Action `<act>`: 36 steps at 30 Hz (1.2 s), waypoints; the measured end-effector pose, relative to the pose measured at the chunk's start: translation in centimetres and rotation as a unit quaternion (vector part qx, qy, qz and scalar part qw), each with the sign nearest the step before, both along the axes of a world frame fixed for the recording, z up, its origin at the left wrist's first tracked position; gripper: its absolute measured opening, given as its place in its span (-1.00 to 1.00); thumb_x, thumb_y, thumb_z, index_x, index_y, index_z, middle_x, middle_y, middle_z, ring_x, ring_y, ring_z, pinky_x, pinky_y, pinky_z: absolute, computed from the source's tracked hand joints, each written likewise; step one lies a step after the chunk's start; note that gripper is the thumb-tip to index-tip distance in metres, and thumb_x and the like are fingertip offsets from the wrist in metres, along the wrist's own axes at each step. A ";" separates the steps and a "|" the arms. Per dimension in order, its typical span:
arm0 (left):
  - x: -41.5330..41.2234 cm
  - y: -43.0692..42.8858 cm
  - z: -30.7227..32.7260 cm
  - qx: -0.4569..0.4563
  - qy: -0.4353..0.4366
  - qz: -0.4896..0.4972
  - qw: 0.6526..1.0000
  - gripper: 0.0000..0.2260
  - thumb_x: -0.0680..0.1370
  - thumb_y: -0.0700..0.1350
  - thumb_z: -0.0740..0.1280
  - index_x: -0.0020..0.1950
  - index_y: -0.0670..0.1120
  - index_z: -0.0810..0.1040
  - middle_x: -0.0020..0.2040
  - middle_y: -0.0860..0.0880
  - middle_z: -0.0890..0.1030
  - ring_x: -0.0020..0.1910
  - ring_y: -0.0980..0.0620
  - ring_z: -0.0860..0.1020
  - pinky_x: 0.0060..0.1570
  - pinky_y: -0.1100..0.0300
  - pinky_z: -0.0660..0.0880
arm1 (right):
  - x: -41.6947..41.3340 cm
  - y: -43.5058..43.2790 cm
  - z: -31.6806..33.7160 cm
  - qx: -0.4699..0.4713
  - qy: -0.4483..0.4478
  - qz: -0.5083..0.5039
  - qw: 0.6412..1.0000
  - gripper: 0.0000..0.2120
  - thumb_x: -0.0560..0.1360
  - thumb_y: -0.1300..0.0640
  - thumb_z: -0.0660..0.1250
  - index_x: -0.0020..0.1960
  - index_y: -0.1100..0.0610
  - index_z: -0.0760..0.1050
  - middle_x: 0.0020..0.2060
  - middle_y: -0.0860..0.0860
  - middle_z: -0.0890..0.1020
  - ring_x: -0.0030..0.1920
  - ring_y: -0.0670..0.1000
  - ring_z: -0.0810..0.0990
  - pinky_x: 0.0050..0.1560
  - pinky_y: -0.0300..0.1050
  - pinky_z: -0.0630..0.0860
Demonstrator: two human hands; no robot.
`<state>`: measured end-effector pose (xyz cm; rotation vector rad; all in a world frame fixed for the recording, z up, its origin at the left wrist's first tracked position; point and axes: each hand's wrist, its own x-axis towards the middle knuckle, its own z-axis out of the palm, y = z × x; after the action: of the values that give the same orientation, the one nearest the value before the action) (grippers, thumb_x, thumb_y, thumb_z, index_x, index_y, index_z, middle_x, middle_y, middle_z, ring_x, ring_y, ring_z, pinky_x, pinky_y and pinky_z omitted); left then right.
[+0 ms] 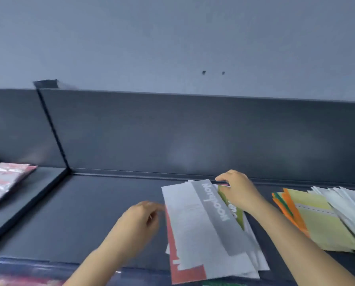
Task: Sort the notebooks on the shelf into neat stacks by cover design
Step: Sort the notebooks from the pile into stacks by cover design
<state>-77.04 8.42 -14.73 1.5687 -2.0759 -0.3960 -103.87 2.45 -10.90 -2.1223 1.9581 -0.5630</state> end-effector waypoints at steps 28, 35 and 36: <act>55.4 7.7 5.3 -0.031 -0.153 0.422 0.893 -0.70 0.62 0.07 0.17 0.34 0.14 0.43 0.15 0.20 0.53 0.08 0.22 0.52 0.01 0.26 0.52 | 66.6 -8.3 4.4 -0.031 0.009 0.398 0.917 -0.53 0.55 0.05 0.25 0.44 0.09 0.30 0.28 0.05 0.46 0.29 0.07 0.41 0.26 -0.01 0.40; 62.3 2.0 6.0 0.031 -0.211 0.449 0.868 -0.64 0.60 0.20 0.13 0.37 0.19 0.38 0.25 0.22 0.48 0.22 0.18 0.47 0.06 0.18 0.51 | 79.1 -14.8 5.2 -0.026 0.020 0.432 0.901 -0.44 0.51 -0.14 0.29 0.40 0.12 0.31 0.35 0.08 0.41 0.33 0.11 0.37 0.27 0.02 0.40; 63.1 1.5 6.0 0.035 -0.212 0.452 0.866 -0.63 0.59 0.21 0.13 0.38 0.19 0.38 0.26 0.22 0.48 0.22 0.18 0.46 0.06 0.19 0.51 | 80.6 -15.4 5.1 -0.022 0.025 0.437 0.899 -0.40 0.50 -0.16 0.30 0.42 0.13 0.28 0.36 0.09 0.39 0.35 0.12 0.36 0.29 0.03 0.39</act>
<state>-13.98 9.87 -8.74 2.6095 -1.3251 0.2445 -23.30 -12.94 -5.78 -2.7188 0.8068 -0.3587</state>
